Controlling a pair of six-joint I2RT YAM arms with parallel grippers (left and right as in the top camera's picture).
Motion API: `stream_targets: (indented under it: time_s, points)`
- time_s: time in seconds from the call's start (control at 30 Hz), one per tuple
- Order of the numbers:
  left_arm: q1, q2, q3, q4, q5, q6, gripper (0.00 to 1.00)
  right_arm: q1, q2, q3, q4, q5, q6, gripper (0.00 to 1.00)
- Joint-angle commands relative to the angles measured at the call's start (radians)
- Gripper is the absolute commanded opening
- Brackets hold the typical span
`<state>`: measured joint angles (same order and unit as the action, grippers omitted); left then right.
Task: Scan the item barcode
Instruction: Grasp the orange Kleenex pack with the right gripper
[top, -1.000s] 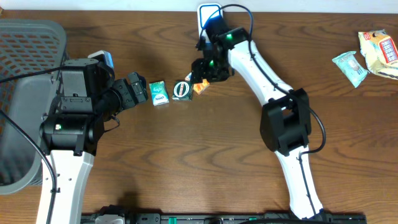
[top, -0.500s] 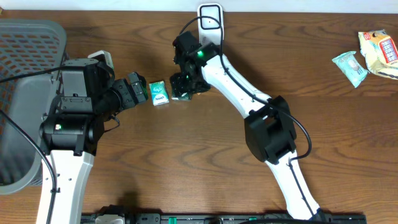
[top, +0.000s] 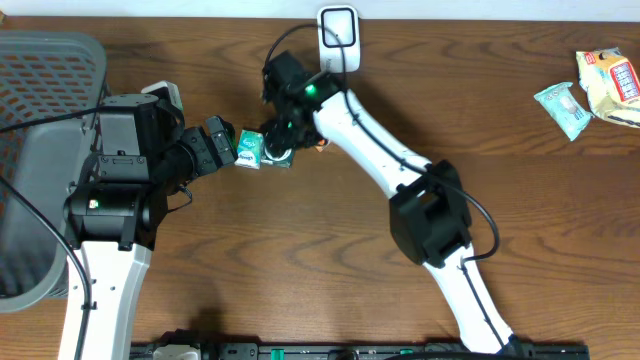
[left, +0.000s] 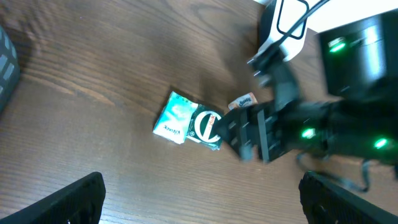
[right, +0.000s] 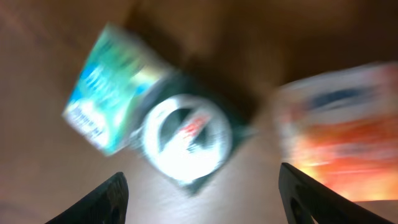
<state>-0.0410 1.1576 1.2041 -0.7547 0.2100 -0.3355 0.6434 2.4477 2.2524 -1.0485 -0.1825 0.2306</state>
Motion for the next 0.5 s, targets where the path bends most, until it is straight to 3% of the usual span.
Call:
stream_targets:
  time_s: [0.0,0.17,0.27,0.37,0.47]
  points:
    - [0.003,-0.001,0.015,0.000,-0.006,0.017,0.98,-0.071,-0.007,0.023,-0.003,0.072,-0.101,0.71]
    - [0.003,-0.001,0.015,0.000,-0.006,0.017,0.98,-0.102,-0.007,-0.037,0.021,0.072,-0.242,0.63]
    - [0.003,-0.001,0.015,0.000,-0.006,0.017,0.98,-0.089,-0.007,-0.054,0.024,0.072,-0.270,0.51]
    - [0.003,-0.001,0.015,0.000,-0.006,0.017,0.98,-0.068,-0.007,-0.062,0.037,0.109,-0.285,0.53]
    - [0.003,-0.001,0.015,0.000,-0.006,0.017,0.98,-0.044,-0.007,-0.075,0.061,0.281,-0.250,0.56]
